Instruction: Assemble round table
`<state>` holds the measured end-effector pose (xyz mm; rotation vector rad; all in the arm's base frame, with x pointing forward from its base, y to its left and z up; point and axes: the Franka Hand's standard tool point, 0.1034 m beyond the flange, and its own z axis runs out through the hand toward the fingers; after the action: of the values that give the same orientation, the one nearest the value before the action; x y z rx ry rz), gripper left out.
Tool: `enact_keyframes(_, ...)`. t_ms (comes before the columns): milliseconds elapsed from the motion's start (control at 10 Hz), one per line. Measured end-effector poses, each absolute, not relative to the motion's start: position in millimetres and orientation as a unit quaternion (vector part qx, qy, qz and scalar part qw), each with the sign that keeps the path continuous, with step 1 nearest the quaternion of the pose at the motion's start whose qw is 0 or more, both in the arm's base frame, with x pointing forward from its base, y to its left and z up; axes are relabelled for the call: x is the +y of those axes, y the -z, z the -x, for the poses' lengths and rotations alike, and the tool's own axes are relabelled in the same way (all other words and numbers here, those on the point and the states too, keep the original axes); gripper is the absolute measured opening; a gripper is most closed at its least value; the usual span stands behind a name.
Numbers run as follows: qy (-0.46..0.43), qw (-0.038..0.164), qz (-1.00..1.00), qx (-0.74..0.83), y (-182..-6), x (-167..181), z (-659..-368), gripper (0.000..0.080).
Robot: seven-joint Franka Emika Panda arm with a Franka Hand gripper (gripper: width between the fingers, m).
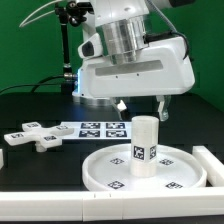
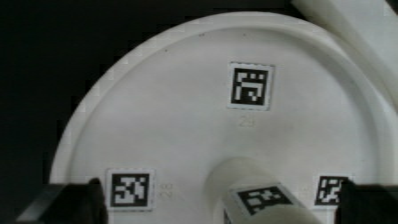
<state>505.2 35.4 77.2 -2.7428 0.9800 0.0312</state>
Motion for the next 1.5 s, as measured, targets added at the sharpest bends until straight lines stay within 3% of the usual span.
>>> enact_keyframes(200, -0.006, 0.089, 0.975, 0.204, -71.5, 35, -500, 0.0648)
enact_keyframes(400, 0.001, 0.086, 0.989, 0.118, -71.7, 19, -491, 0.0648)
enact_keyframes(900, 0.001, 0.083, 0.993, 0.089, -64.4, 9, -489, 0.0648)
enact_keyframes(1000, -0.014, 0.078, 0.993, 0.084, -67.8, -4, -483, 0.0648)
enact_keyframes(1200, -0.007, 0.045, 0.994, 0.096, -70.5, -39, -466, 0.0648)
enact_keyframes(1500, -0.007, 0.044, 0.994, 0.102, -68.7, -44, -463, 0.0648)
